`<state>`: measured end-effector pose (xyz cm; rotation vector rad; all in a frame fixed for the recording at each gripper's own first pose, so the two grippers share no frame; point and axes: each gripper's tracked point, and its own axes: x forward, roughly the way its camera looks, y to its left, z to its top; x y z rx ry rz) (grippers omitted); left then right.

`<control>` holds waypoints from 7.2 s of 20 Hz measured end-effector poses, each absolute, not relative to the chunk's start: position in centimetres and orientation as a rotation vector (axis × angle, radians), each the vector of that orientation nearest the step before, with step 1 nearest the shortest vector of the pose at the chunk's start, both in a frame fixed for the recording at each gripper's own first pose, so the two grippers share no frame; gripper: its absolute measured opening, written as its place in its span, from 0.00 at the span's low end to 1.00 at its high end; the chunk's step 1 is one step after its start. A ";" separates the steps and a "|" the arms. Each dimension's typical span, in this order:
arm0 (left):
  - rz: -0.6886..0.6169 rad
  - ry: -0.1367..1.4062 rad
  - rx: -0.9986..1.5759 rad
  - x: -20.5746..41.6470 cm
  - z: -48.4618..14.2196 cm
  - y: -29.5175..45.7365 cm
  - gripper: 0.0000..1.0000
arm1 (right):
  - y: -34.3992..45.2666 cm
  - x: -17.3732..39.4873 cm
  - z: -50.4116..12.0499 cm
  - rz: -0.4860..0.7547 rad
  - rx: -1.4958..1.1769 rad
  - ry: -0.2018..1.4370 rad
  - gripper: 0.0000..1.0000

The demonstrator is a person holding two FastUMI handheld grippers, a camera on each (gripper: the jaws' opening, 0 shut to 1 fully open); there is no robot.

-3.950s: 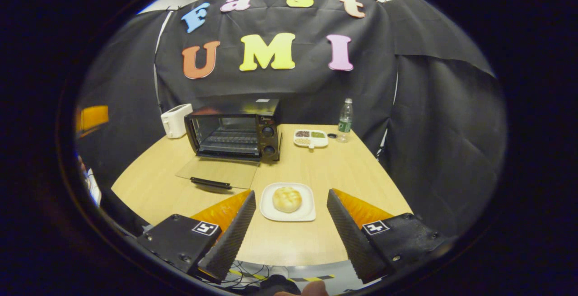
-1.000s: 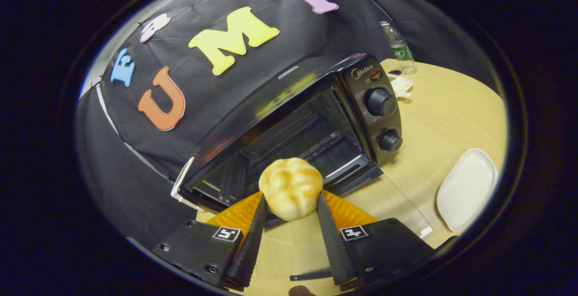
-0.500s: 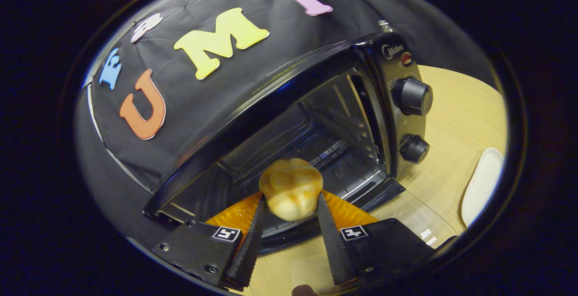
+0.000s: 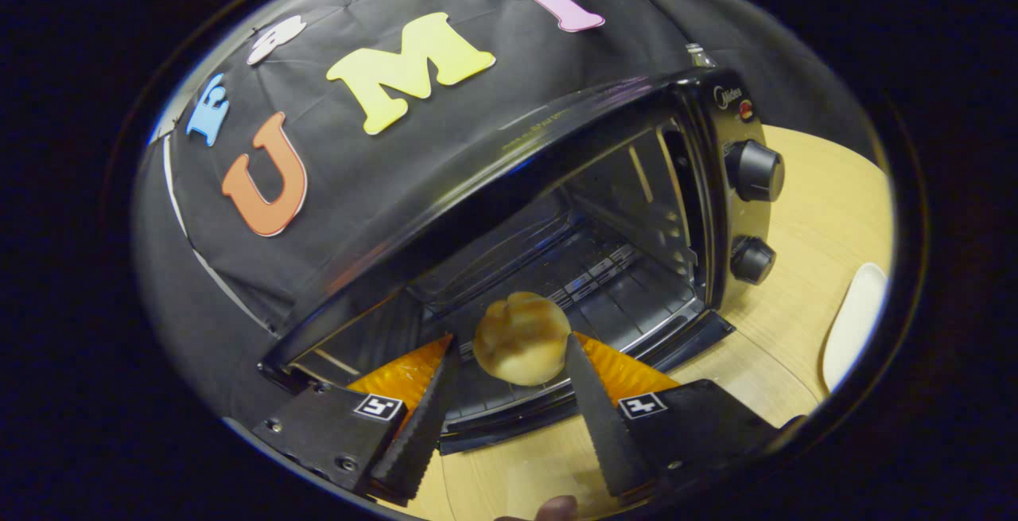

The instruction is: Open the electric oven with the left hand, put the food in, and close the electric oven.

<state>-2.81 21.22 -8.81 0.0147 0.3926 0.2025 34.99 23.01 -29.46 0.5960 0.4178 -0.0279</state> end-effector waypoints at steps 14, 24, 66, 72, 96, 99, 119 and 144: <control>0.147 0.367 -0.053 -4.5 -9.9 15.8 0.93 | 20.5 18.4 -26.6 0.115 0.471 0.519 0.89; 0.043 0.426 -0.044 -3.3 -14.9 9.8 0.93 | 11.9 7.8 -24.1 0.135 0.200 0.563 0.90; -0.039 0.684 -0.019 13.3 -33.7 -0.3 0.93 | -2.8 5.2 -17.0 0.068 -0.089 0.505 1.00; -0.030 0.572 -0.001 16.8 -27.3 0.0 0.93 | -3.3 5.3 -15.1 0.061 -0.055 0.450 1.00; 0.040 0.517 -0.034 18.7 -26.3 -1.3 0.95 | -7.6 8.6 -16.2 0.150 -0.003 0.443 1.00; 0.046 0.523 -0.022 20.4 -26.9 -1.2 0.95 | -8.2 8.7 -16.6 0.145 -0.008 0.464 1.00; -0.019 0.213 -0.007 8.9 -8.6 0.6 0.94 | -0.8 5.5 -6.9 0.162 0.008 0.188 1.00; -0.122 -0.020 -0.028 -14.8 0.9 7.2 0.94 | 14.4 -14.6 -2.6 0.154 -0.041 0.091 1.00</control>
